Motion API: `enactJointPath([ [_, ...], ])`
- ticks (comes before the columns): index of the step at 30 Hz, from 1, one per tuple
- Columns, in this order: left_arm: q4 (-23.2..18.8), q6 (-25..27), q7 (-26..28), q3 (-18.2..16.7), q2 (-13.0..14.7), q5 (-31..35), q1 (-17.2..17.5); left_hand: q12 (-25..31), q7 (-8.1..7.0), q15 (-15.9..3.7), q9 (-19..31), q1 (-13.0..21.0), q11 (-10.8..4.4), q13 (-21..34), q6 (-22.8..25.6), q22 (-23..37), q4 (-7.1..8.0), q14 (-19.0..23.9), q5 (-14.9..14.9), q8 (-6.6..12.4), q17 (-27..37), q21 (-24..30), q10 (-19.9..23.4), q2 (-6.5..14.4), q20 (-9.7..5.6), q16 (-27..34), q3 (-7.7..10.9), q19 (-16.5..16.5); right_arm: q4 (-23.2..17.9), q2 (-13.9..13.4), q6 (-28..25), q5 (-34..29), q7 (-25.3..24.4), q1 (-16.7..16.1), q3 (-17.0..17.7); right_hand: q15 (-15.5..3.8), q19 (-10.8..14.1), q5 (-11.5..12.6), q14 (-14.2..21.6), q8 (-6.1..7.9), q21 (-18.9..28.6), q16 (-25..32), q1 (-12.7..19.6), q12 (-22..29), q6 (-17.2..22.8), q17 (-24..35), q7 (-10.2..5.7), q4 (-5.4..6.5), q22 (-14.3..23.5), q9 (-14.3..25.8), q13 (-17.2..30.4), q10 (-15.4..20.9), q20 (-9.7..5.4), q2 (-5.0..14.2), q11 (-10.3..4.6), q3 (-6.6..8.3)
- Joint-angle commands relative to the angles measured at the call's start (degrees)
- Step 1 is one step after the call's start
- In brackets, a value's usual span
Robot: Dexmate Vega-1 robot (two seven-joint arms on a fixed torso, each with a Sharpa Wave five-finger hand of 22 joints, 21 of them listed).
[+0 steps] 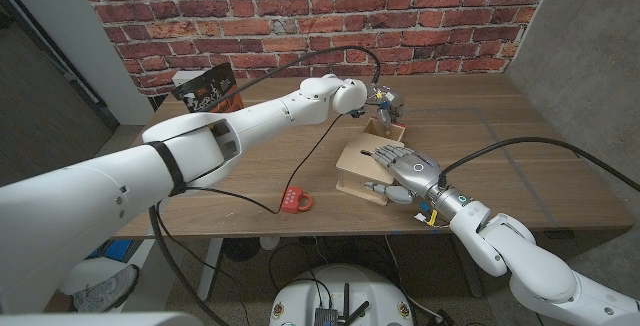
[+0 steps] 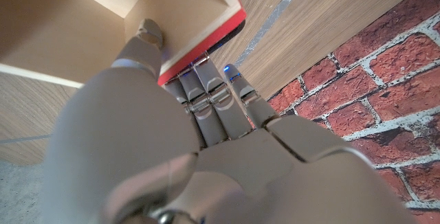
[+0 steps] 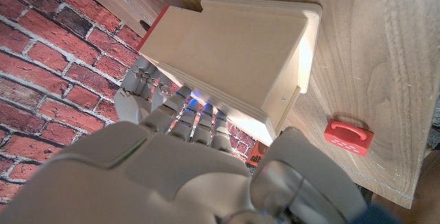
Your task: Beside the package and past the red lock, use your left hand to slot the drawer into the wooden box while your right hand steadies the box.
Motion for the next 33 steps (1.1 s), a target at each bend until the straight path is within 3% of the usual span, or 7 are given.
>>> enactJointPath([
  [1,-3.7,2.4,-2.0,-0.8,1.7,0.9,1.1,0.4,-0.39,-1.02,0.4,3.5,-1.22,0.2,0.4,0.0,0.27,0.7,0.2,0.33,0.3,-0.2,0.8,4.3,-8.79,0.3,0.05,0.2,-0.4,-0.1,-0.2,-1.0,0.0,-0.4,-0.2,-0.16,0.6,-0.1,0.5,0.34,0.3,0.2,-0.6,0.3,0.6,0.0,0.03,0.08,0.3,0.3,0.3,0.6,-0.16,0.23,-0.05,0.4],
  [33,-6.3,3.1,-4.0,-2.0,2.7,0.9,2.2,0.4,-0.38,-1.02,0.4,3.4,-1.23,0.2,0.4,0.0,0.25,0.7,0.2,0.37,0.4,-0.2,0.8,4.3,-8.79,0.3,0.02,0.1,-0.5,0.8,0.2,-1.9,-0.2,-0.5,0.3,-0.16,0.6,-0.1,0.5,0.34,0.3,0.2,-0.6,0.3,0.6,0.0,0.03,0.08,0.3,0.3,0.3,0.6,-0.16,0.23,-0.05,0.4],
])
